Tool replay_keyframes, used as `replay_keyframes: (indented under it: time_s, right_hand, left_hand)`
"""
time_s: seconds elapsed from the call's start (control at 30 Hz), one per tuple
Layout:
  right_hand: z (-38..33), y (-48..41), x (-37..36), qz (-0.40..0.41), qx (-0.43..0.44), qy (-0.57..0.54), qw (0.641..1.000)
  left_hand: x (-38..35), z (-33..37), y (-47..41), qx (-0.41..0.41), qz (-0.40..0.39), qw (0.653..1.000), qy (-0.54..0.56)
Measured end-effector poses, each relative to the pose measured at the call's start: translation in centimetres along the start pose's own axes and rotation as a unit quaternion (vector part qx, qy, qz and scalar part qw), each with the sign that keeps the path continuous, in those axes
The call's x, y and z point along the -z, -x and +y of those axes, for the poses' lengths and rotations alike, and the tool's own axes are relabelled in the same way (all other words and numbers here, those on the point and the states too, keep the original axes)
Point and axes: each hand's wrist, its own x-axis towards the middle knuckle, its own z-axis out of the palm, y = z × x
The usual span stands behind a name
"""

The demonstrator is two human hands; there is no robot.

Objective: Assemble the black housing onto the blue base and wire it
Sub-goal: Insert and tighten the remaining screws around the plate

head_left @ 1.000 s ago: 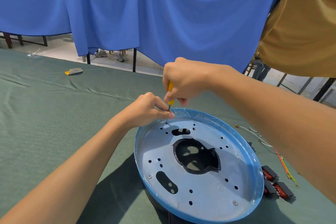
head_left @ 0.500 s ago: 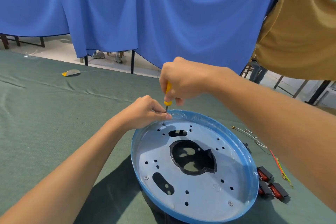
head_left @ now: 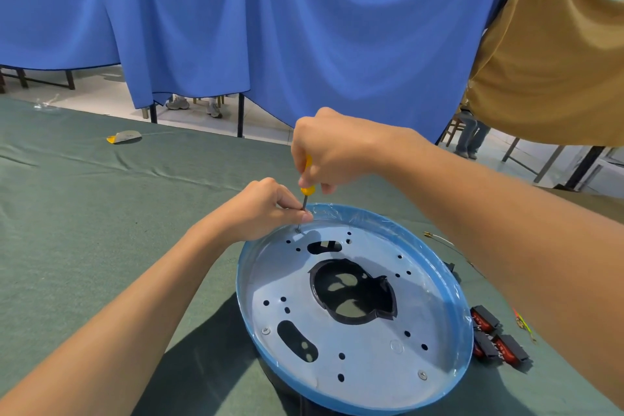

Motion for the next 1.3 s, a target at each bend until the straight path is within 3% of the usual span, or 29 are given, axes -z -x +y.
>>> replay_keyframes:
  time_s: [0.23, 0.5, 0.73, 0.97, 1.13, 1.3]
  right_hand:
    - [-0.3, -0.9, -0.6, -0.03, -0.12, -0.053, 0.991]
    - [0.4, 0.1, 0.2, -0.021, 0.0, 0.002, 1.0]
    - [0.0, -0.8, -1.1, 0.002, -0.085, -0.032, 0.996]
    - [-0.4, 0.2, 0.7, -0.022, 0.008, 0.042, 0.999]
    - [0.0, -0.9, -0.5, 0.013, -0.063, 0.009, 0.998]
    - [0.1, -0.8, 0.1, -0.035, -0.076, -0.021, 0.996]
  left_hand:
    - [0.1, 0.3, 0.2, 0.024, 0.061, 0.998, 0.016]
    - [0.1, 0.3, 0.3, 0.027, 0.056, 0.998, 0.03]
    - [-0.1, 0.0, 0.1, 0.014, 0.044, 0.999, 0.019]
    - [0.1, -0.1, 0.3, 0.02, 0.034, 0.999, 0.025]
    - [-0.1, 0.1, 0.2, 0.019, 0.043, 0.999, 0.012]
    - [-0.1, 0.2, 0.2, 0.024, 0.045, 0.999, 0.006]
